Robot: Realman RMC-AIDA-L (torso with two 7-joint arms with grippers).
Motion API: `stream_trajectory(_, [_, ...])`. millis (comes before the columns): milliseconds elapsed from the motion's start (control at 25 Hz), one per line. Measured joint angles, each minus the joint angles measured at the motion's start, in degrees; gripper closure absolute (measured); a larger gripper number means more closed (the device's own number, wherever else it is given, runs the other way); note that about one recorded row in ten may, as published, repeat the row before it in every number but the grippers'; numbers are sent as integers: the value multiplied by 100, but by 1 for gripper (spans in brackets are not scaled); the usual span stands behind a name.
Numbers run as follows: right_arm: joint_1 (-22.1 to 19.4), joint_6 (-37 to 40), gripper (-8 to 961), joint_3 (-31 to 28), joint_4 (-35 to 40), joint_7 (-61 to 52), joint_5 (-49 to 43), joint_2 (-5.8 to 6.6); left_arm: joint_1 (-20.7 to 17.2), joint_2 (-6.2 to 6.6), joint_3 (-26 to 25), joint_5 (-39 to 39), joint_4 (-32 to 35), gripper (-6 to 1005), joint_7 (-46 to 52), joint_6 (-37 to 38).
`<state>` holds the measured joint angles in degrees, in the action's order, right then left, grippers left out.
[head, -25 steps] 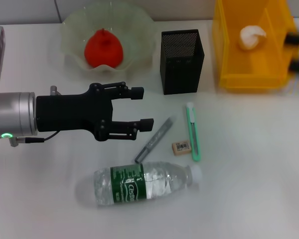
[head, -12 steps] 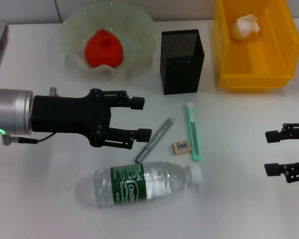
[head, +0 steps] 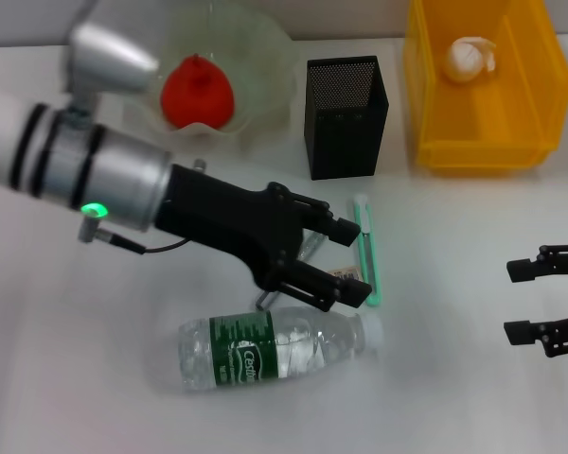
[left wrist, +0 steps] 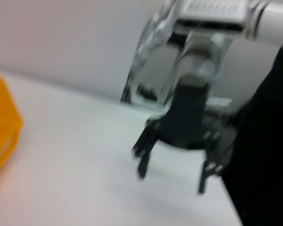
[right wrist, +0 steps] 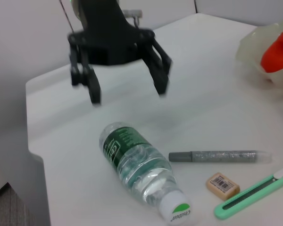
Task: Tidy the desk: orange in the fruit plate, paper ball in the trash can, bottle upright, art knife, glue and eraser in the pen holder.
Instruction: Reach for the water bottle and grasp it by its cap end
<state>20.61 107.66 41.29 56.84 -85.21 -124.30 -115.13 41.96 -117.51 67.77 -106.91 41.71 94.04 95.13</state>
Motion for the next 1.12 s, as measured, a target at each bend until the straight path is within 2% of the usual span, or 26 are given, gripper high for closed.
stream_trajectory(120, [1,3,134,-12,4,-4,-7,13,334,-109,187,-570,83,223,596,-378])
stream_trajectory(240, [-3,5,135,-18,7,-6,-3,33,426,-114,331,-630,89,224,738,-470])
stream_trajectory(280, [-3,5,135,-19,9,-7,-5,38,538,-121,576,-688,136,224,945,-581])
stream_trajectory(320, [-3,6,135,-19,12,-7,-12,42,538,-121,576,-688,136,224,945,-581])
stream_trajectory(400, [1,8,136,-19,24,-12,-29,51,578,-124,998,-708,355,224,1188,-632])
stream_trajectory(640, [58,64,137,-28,139,-98,-30,79,561,-136,1263,-762,500,225,1345,-681])
stream_trajectory(920, [295,220,139,-15,216,-350,-158,104,532,-154,1854,-973,789,227,1605,-970])
stream_trajectory(1120, [348,225,140,-15,198,-530,-243,173,519,-163,2123,-960,829,227,1724,-1280])
